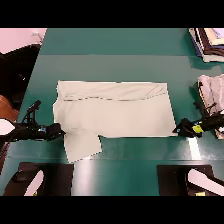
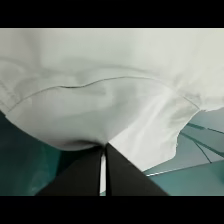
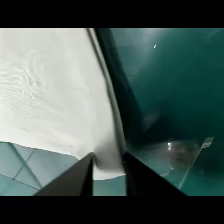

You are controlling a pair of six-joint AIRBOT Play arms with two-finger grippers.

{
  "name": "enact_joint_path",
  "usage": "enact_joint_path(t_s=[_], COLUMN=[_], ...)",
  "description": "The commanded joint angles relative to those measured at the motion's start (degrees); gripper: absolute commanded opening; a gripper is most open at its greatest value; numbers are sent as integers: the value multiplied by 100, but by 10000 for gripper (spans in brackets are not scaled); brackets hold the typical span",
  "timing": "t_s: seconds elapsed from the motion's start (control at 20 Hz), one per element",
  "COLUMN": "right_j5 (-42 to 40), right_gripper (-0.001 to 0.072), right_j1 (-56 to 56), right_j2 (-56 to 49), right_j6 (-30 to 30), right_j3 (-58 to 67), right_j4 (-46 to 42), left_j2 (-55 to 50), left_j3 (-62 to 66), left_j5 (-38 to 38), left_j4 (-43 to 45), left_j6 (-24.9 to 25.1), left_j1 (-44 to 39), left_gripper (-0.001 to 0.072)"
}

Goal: Fold the shirts.

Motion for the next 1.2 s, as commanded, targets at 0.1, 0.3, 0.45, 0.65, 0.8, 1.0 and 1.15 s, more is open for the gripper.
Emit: enact_joint_path(t_s=[0.1, 0.3, 0.45, 0.65, 0.8, 1.0, 1.15], right_j5=[310, 1054, 1032, 743, 286, -234, -225], right_gripper=[21, 20, 20, 19, 20, 20, 21], right_j1=[505, 417, 352, 540, 1067, 1473, 1631], right_j2=[367, 1482, 2100, 1729, 911, -417, -1429], right_j6=[-63, -61, -48, 48, 101, 409, 407], right_j3=[313, 431, 433, 866, 1759, 3115, 4050], right_j4=[-603, -1486, -1458, -1233, -1222, -1215, -1163], left_j2=[83, 1014, 1233, 385, -824, -2667, -3683], left_j3=[11, 11, 120, 855, 1565, 2651, 3226], left_j5=[-984, -1803, -1816, -802, -116, 577, 1108], left_j4=[529, 380, -72, 50, 50, 33, -72], left_j6=[0, -326, -452, -164, 273, 647, 807], left_j1=[4, 0, 0, 0, 0, 0, 0], left_gripper=[26, 25, 25, 25, 26, 28, 29])
